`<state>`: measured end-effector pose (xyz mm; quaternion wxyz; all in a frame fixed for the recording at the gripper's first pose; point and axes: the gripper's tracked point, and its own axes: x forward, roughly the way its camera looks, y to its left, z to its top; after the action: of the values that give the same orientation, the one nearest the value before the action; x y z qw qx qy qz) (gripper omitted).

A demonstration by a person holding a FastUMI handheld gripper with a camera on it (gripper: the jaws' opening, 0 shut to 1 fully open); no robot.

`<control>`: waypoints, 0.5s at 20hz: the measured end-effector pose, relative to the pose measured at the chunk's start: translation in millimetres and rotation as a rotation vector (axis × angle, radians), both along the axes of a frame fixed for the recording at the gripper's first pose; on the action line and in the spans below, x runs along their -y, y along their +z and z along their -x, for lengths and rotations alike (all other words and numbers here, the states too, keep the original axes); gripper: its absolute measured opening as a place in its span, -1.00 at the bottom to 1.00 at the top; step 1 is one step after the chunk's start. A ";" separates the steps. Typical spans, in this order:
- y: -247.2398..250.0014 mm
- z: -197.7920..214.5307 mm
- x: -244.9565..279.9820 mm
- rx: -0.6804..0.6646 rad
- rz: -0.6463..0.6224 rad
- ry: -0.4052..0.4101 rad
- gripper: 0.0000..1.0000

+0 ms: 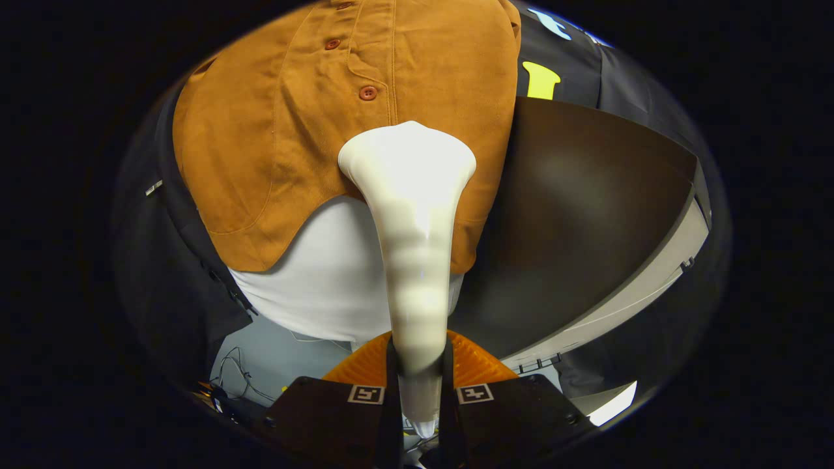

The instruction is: Iron the clothes twice with a garment steamer, once on the left side and once on the right side.

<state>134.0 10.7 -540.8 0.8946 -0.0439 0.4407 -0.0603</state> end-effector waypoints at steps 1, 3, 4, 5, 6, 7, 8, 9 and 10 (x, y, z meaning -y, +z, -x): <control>1.9 2.5 -0.3 0.003 -0.001 0.000 -0.49; 11.3 4.7 -0.7 0.026 -0.003 0.007 -0.49; 20.0 6.0 -1.5 0.041 -0.004 0.013 -0.50; 31.4 7.2 -3.0 0.063 -0.005 0.017 -0.50; 44.2 7.2 -4.2 0.088 -0.006 0.021 -0.49; 58.7 6.7 -5.6 0.117 -0.010 0.023 -0.49; 70.6 5.9 -8.1 0.142 -0.014 0.024 -0.49; 84.0 6.7 -10.5 0.167 -0.020 0.027 -0.50; 97.1 6.8 -13.2 0.191 -0.024 0.030 -0.50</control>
<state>127.2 23.9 -443.7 0.9338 -0.0342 0.3533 -0.0455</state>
